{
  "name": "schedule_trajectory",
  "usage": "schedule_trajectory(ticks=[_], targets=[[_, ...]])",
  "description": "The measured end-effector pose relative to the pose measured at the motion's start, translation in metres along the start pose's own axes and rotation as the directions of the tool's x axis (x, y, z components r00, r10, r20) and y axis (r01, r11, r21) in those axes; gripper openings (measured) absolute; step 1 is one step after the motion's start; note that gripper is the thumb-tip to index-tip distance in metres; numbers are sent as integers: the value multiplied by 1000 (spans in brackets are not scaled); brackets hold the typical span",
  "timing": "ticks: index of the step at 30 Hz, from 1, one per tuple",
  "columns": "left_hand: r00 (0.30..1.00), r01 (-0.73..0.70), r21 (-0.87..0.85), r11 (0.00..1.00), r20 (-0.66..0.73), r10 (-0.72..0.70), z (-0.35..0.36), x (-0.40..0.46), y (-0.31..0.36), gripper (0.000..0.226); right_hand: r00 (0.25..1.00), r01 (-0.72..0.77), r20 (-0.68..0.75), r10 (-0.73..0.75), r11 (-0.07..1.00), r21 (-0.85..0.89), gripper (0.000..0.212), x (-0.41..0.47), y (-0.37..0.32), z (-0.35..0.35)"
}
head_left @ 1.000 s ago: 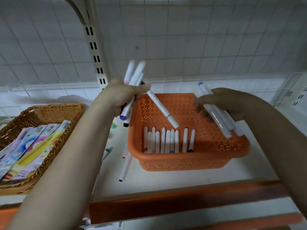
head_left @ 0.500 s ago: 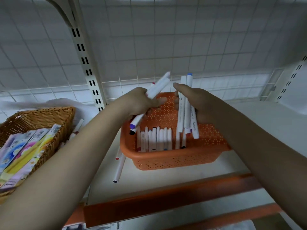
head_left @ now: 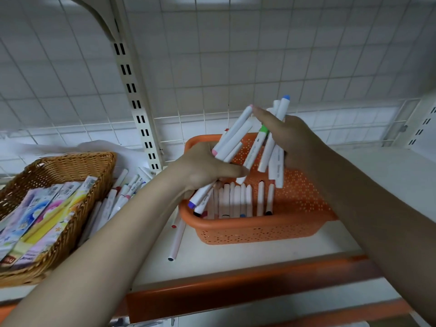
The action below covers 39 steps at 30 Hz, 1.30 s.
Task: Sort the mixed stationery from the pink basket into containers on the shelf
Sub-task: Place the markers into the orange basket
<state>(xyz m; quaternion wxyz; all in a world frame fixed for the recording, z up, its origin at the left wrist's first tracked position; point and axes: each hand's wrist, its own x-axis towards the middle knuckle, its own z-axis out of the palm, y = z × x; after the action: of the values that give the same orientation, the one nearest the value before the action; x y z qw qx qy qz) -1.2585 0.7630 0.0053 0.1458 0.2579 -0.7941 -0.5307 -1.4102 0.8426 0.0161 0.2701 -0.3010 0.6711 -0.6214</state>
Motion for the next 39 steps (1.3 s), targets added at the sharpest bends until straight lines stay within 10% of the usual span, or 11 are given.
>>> schedule_trajectory(ticks=[8, 12, 17, 26, 39], targets=[[983, 23, -81, 996, -178, -37, -10, 11, -8, 27, 993, 96, 78, -91, 994, -52, 19, 8, -12, -37], [953, 27, -300, 954, -282, -116, -17, 22, -11, 22, 929, 368, 182, -322, 851, -374, 17, -4, -10, -30], [969, 31, -335, 942, -222, -110, -19, 24, -17, 20, 800, 390, 596, 66, 697, -602, 23, -23, 5, -13], [989, 38, -297, 954, -127, -79, -16, 17, -12, 21, 940, -119, 306, 152, 985, -124, 38, 4, 8, -9], [995, 30, -268, 963, -79, -53, -7, 10, -9, 22, 886, -49, 273, 375, 660, -749, 80, 4, 45, 6]])
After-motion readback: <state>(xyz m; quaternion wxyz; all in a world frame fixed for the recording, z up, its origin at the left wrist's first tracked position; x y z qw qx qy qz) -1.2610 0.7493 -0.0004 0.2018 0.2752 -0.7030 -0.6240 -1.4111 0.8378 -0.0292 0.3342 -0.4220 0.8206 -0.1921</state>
